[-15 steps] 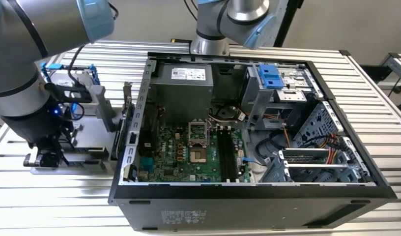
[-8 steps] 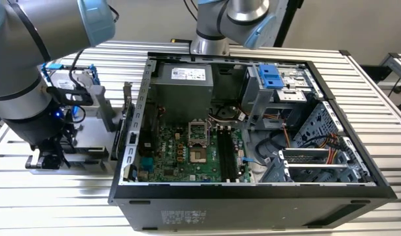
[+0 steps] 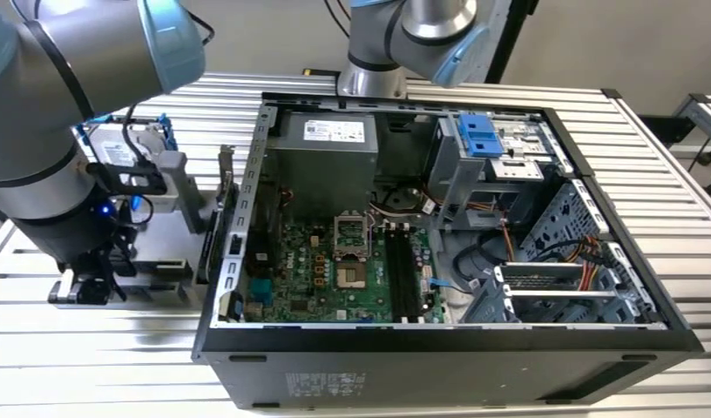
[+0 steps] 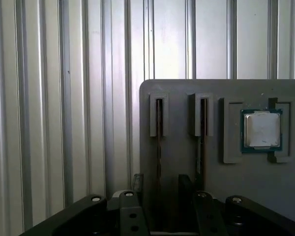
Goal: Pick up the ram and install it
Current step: 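Pick up the ram and move it above insertion slot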
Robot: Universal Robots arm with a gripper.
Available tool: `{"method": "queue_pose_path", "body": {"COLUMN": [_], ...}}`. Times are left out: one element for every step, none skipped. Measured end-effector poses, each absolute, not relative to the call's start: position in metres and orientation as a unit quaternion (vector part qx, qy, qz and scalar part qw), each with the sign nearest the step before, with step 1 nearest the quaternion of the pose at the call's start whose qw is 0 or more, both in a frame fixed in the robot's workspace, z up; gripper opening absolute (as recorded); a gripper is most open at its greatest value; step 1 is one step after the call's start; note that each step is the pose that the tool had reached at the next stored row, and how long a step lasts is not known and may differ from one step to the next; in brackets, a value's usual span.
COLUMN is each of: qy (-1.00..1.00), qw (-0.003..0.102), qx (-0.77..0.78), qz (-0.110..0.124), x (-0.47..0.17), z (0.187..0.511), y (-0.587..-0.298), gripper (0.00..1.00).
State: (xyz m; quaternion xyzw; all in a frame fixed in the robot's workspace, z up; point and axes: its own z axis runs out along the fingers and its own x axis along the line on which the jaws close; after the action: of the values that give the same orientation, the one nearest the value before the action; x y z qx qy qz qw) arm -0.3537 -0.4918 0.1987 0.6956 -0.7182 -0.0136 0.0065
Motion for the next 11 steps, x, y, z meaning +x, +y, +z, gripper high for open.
{"method": "queue_pose_path", "body": {"qy": [-0.719, -0.720, -0.721, -0.722, -0.723, -0.724, -0.724, -0.725, -0.725, -0.725, -0.725], "qw": [0.006, 0.007, 0.006, 0.006, 0.007, 0.006, 0.006, 0.006, 0.006, 0.007, 0.007], "qx": [0.695, 0.694, 0.693, 0.692, 0.691, 0.690, 0.689, 0.689, 0.689, 0.689, 0.689], "qz": [-0.014, -0.014, -0.014, -0.014, -0.014, -0.014, -0.014, -0.014, -0.014, -0.014, -0.014], "x": [-0.3537, -0.3537, -0.3537, -0.3537, -0.3537, -0.3537, -0.3536, -0.3536, -0.3537, -0.3537, -0.3537], "z": [0.1976, 0.1968, 0.1960, 0.1953, 0.1946, 0.1939, 0.1932, 0.1927, 0.1922, 0.1920, 0.1918], "y": [-0.4917, -0.4915, -0.4913, -0.4910, -0.4907, -0.4904, -0.4903, -0.4901, -0.4900, -0.4900, -0.4900], "gripper": [1.00, 1.00, 1.00, 1.00, 1.00, 1.00, 1.00, 1.00, 1.00, 1.00, 1.00]}}
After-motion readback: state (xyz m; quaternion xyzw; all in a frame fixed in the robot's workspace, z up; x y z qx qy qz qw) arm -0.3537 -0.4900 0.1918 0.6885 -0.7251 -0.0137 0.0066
